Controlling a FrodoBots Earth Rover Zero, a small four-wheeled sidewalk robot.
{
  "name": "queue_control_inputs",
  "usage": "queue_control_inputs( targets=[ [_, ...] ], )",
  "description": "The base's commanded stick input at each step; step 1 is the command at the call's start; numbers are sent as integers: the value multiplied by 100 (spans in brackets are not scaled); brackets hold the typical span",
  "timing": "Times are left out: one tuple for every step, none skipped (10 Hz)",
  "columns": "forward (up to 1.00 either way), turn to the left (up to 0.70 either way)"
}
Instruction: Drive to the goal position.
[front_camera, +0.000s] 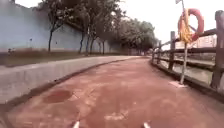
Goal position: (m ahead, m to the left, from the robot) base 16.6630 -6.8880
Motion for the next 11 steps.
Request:
queue_control_inputs(
  targets=[
    [70,0],
    [70,0],
    [70,0],
    [70,0],
    [70,0],
    [70,0],
    [70,0],
    [70,0],
    [70,0],
    [70,0],
    [70,0]
  ],
)
